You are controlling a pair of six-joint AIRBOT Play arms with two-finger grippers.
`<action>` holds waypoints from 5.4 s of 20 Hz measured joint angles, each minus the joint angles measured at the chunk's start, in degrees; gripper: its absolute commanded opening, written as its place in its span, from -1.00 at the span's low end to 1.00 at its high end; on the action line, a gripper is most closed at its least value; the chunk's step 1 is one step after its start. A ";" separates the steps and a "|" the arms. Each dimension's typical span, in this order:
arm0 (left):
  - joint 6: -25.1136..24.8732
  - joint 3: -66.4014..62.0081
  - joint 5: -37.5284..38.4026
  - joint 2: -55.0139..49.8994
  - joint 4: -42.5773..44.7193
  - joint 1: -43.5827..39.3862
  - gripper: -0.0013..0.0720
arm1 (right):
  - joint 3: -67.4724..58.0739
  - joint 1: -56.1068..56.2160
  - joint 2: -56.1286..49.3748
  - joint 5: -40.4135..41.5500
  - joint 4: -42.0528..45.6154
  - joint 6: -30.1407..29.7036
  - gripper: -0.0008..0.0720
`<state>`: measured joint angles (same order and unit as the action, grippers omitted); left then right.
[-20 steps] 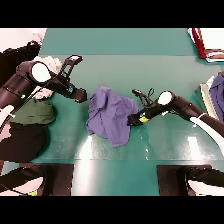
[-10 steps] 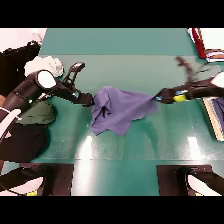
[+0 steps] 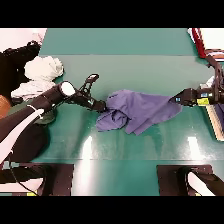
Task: Fold the shirts.
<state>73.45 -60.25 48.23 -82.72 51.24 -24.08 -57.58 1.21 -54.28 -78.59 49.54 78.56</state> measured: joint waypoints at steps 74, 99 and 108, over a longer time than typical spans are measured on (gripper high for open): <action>9.86 -28.02 22.45 -4.28 20.33 20.48 0.37 | -32.87 -3.63 -34.99 2.43 7.10 -1.33 0.00; 9.73 34.40 4.28 28.72 -1.60 19.52 -0.89 | -3.19 -15.28 -9.20 -4.17 8.31 -4.17 0.19; 8.72 25.83 5.16 28.74 -2.45 19.30 -0.89 | 8.59 -20.83 -18.95 5.57 9.73 -4.17 0.26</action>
<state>82.17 -34.41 53.39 -53.98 48.80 -4.78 -48.99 -19.62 -73.23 -73.01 59.27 74.39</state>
